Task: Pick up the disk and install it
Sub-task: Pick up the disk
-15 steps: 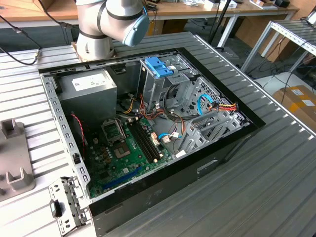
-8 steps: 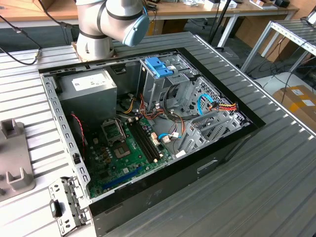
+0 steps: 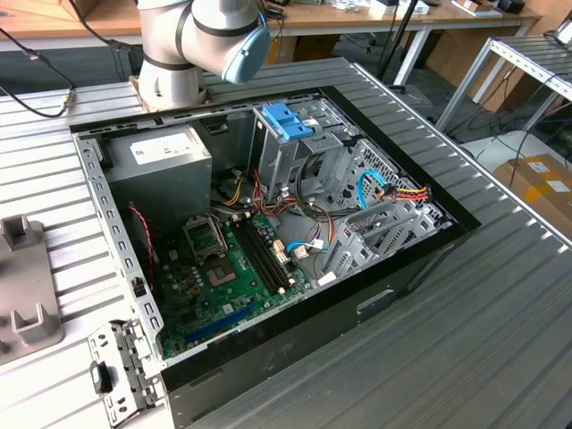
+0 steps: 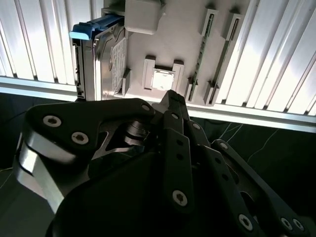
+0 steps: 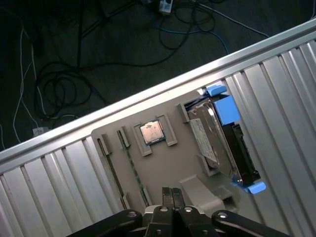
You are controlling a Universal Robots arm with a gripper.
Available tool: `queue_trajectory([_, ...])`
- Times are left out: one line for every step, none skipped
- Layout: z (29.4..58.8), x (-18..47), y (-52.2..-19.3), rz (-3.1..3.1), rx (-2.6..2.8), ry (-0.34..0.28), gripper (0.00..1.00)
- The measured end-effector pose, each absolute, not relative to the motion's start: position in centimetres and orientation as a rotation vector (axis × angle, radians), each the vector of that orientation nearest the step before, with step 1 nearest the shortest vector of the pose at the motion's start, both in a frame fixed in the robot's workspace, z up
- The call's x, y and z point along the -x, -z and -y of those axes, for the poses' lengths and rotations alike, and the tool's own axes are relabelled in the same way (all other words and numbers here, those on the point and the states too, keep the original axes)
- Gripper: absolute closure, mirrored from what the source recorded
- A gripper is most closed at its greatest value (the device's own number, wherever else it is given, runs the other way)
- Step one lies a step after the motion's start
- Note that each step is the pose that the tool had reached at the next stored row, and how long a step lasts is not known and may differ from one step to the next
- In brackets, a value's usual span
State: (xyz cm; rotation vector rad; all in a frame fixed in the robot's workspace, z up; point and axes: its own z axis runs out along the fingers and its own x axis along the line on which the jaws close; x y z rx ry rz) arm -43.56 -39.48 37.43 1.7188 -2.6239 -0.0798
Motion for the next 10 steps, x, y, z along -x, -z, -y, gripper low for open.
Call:
queue_trajectory([39.48,43.56,-37.44,2.621,-1.723,0.08,0.89])
queue_trajectory([39.48,43.55,-37.43,2.619,-1.726,0.08,0.89])
queue_trajectory([39.49,43.55,-37.43,2.617,-1.729,0.08,0.89])
queue_trajectory([39.49,43.55,-37.43,2.613,-1.735,0.08,0.89])
queue_trajectory([39.48,43.55,-37.43,2.608,-1.742,0.08,0.89])
queue_trajectory([39.49,43.55,-37.43,2.605,-1.746,0.08,0.89])
queue_trajectory([39.49,43.55,-37.43,2.603,-1.749,0.08,0.89])
queue_trajectory([39.48,43.56,-37.43,2.6,-1.754,0.08,0.89])
queue_trajectory([39.49,43.55,-37.44,2.597,-1.757,0.08,0.89])
queue_trajectory([39.48,43.55,-37.43,2.593,-1.763,0.08,0.89])
